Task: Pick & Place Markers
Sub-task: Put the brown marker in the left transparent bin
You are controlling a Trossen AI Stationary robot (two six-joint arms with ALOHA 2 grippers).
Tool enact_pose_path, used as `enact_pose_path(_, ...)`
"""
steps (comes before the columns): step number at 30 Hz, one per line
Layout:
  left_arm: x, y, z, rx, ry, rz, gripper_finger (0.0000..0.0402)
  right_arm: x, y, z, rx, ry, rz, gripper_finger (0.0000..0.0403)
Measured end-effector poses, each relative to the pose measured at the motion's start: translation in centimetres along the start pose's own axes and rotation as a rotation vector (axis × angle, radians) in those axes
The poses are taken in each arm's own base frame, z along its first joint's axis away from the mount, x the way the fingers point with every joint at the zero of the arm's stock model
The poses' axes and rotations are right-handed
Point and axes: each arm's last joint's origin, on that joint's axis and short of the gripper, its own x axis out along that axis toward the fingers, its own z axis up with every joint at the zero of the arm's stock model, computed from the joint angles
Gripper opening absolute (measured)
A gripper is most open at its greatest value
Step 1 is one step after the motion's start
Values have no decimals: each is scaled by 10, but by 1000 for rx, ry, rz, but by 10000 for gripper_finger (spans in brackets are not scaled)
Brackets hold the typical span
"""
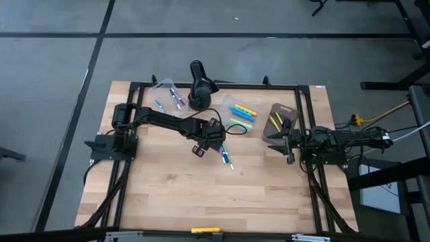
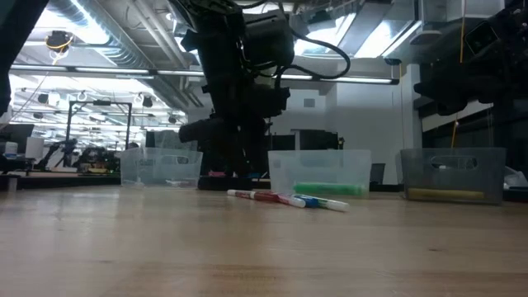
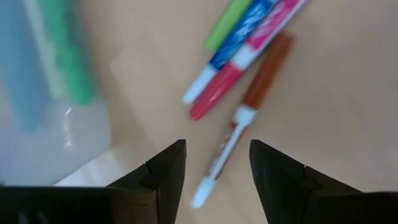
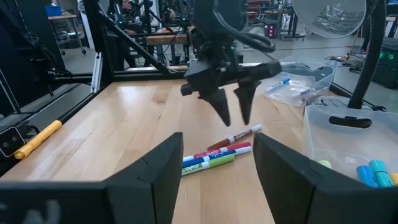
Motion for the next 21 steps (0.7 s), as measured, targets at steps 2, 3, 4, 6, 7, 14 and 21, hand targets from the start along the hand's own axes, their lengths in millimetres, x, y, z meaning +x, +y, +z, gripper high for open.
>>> enact_pose_path(2,0,-1,0,7,-23,-32,173,0,0,0,0,0,0,194)
enact_pose_path(3,0,0,0,6,-31,-43,173,0,0,0,0,0,0,194)
enact_pose_path(4,1,1,0,3,-38,-54,173,0,0,0,0,0,0,194)
enact_pose_path(6,1,3,-2,-6,-45,-64,173,0,0,0,0,0,0,194)
enact_pose_path(7,2,4,-3,-10,-46,-66,173,0,0,0,0,0,0,194)
enact_pose_path(14,4,11,-8,-16,-74,-104,173,0,0,0,0,0,0,194)
enact_pose_path(21,8,9,-7,-4,-86,-125,173,0,0,0,0,0,0,194)
